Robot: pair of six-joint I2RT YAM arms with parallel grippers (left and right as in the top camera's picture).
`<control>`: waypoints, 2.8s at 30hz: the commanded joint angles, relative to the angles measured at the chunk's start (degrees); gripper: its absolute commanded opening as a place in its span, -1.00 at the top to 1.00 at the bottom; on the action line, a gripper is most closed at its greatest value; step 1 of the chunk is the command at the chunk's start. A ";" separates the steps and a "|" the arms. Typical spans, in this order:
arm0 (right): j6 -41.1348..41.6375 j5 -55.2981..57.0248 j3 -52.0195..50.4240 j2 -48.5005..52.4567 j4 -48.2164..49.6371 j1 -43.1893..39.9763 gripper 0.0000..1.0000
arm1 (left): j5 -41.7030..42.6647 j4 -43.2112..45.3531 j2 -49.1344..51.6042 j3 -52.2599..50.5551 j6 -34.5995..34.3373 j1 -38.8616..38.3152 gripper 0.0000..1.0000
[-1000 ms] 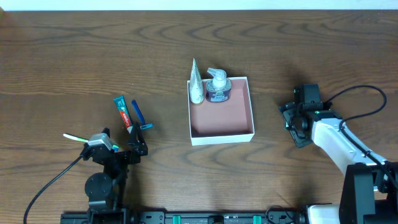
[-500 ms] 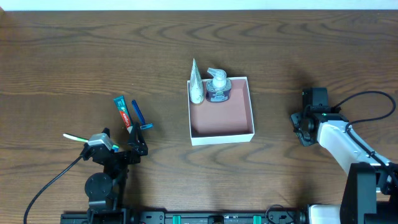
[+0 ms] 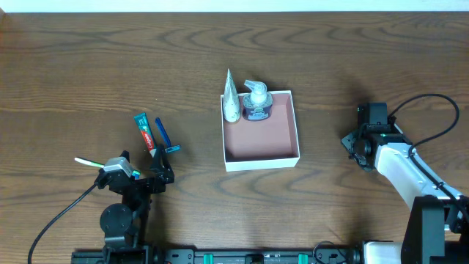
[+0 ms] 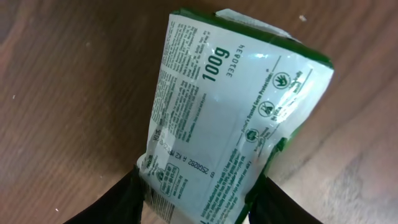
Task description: Pack container
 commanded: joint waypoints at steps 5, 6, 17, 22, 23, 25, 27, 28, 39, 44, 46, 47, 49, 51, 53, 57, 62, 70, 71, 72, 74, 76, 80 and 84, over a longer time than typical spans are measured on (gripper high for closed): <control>-17.44 -9.64 -1.03 1.36 3.37 -0.46 0.60 | 0.00 -0.87 -0.26 -1.57 0.52 0.39 -0.96; -20.31 -11.50 -1.03 1.36 4.35 -0.46 0.56 | 0.00 -0.87 -0.26 -1.57 0.52 0.39 -0.96; -35.69 -20.48 -1.05 1.36 4.92 -0.09 0.49 | 0.00 -0.87 -0.26 -1.57 0.52 0.39 -0.96; -34.34 -18.75 -1.05 1.36 1.49 -0.09 0.49 | 0.00 -0.87 -0.26 -1.57 0.52 0.39 -0.96; -33.59 -18.12 -1.05 1.36 0.59 -0.09 0.49 | 0.00 -0.87 -0.26 -1.57 0.52 0.39 -0.96; -32.87 -17.68 -1.05 1.36 -0.90 -0.09 0.49 | 0.00 -0.87 -0.26 -1.57 0.52 0.39 -0.96; -32.79 -17.68 -1.03 1.36 -2.14 -0.09 0.49 | 0.00 -0.87 -0.26 -1.57 0.52 0.39 -0.96; -32.79 -17.77 -1.03 1.36 -2.43 -0.09 0.48 | 0.00 -0.87 -0.26 -1.57 0.52 0.39 -0.96; -34.36 -23.34 0.63 1.25 -4.96 -0.09 0.16 | 0.00 -0.87 -0.26 -1.57 0.52 0.39 -0.96; -35.43 -23.21 6.38 1.07 -8.83 -0.09 -0.15 | 0.00 -0.87 -0.26 -1.57 0.52 0.39 -0.96; -35.67 -22.08 9.42 1.03 -10.67 -0.09 -0.20 | 0.00 -0.87 -0.26 -1.57 0.52 0.39 -0.96; -35.63 -20.98 11.04 1.03 -11.85 -0.09 -0.21 | 0.00 -0.87 -0.26 -1.57 0.52 0.39 -0.96; -33.42 -17.70 13.77 1.03 -14.19 -0.09 -0.20 | 0.00 -0.87 -0.26 -1.57 0.52 0.39 -0.96; -27.04 -11.87 16.52 1.03 -17.33 -0.09 -0.22 | 0.00 -0.87 -0.26 -1.57 0.52 0.39 -0.96; -20.24 -7.87 17.77 1.03 -18.93 -0.09 -0.22 | 0.00 -0.87 -0.26 -1.57 0.52 0.39 -0.96; -10.73 -4.57 17.59 1.60 -18.95 -0.09 -0.30 | 0.00 -0.87 -0.26 -1.57 0.52 0.39 -0.96; -6.54 -3.52 17.59 3.76 -16.46 -0.11 -0.33 | 0.00 -0.87 -0.26 -1.57 0.52 0.39 -0.96; -4.68 -3.69 17.59 8.11 -12.22 -0.46 -0.35 | 0.00 -0.87 -0.26 -1.57 0.52 0.39 -0.96; -4.55 -3.85 17.59 8.74 -11.85 -0.46 -0.35 | 0.00 -0.87 -0.26 -1.57 0.52 0.39 -0.96; -4.55 -4.02 17.59 9.62 -11.41 -0.46 -0.35 | 0.00 -0.87 -0.26 -1.57 0.52 0.39 -0.96; -4.52 -4.13 17.59 10.99 -10.78 -0.46 -0.35 | 0.00 -0.87 -0.26 -1.57 0.52 0.39 -0.96; -4.55 -4.31 17.59 12.46 -10.01 -0.46 -0.35 | 0.00 -0.87 -0.26 -1.57 0.52 0.39 -0.96; -4.55 -6.14 17.59 15.21 -9.07 -0.46 -0.35 | 0.00 -0.87 -0.26 -1.57 0.52 0.39 -0.96; -4.57 -7.96 17.59 16.76 -9.14 -0.46 -0.33 | 0.00 -0.87 -0.26 -1.57 0.52 0.39 -0.96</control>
